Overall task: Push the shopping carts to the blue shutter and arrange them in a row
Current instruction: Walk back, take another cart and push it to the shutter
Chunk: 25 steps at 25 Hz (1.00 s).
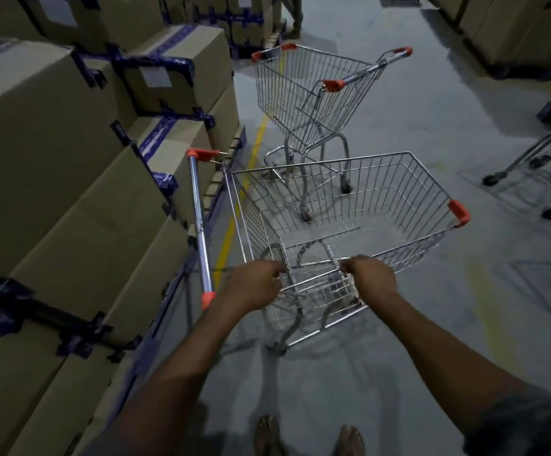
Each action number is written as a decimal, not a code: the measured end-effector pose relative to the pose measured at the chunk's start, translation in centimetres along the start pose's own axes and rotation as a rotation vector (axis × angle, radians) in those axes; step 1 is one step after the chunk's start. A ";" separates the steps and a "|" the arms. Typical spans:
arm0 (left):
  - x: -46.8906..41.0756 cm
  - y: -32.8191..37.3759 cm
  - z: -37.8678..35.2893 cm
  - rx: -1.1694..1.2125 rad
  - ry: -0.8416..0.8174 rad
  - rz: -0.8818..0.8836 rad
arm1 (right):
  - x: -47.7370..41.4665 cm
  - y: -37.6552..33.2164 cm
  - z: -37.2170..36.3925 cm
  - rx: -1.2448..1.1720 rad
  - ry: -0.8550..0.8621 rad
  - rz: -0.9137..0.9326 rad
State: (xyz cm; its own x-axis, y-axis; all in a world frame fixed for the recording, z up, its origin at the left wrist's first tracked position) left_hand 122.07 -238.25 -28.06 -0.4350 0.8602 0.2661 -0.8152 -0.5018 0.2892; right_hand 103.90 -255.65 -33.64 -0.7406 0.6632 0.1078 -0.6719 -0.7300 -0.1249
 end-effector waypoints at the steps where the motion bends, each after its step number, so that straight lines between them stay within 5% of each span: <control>1: -0.1 0.8 0.1 0.014 -0.024 -0.057 | 0.3 1.4 0.6 0.017 -0.028 -0.058; 6: -1.0 2.7 0.4 -0.094 -0.018 -0.253 | 1.2 4.9 3.3 0.098 -0.249 -0.231; 11: -2.3 2.9 1.3 -0.160 0.073 -0.342 | 3.5 -4.6 6.6 -0.385 -0.038 -0.096; 15: -3.1 3.3 1.4 -0.191 0.080 -0.273 | 6.7 -11.2 5.5 -0.306 -0.008 0.058; 20: -3.6 4.0 -0.1 -0.110 -0.036 -0.285 | 9.8 -6.9 2.6 -0.131 0.076 -0.116; 25: -4.4 5.0 -0.7 -0.312 0.040 -0.395 | 10.8 -2.0 3.0 -0.052 0.036 -0.273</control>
State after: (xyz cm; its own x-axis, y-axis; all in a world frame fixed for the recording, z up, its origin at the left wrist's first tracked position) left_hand 119.68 -244.46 -28.43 -0.0799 0.9848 0.1544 -0.9933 -0.0915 0.0699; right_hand 97.23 -247.56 -29.26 -0.5311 0.8402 0.1096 -0.8447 -0.5147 -0.1469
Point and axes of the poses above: each hand's wrist, its own x-axis away from the middle knuckle, its own z-axis out of the back of the hand, y = z × x, the point moved 6 cm from there along -x, towards the middle knuckle, and after that the axes turned 7 degrees about z, right-handed, at the moved point
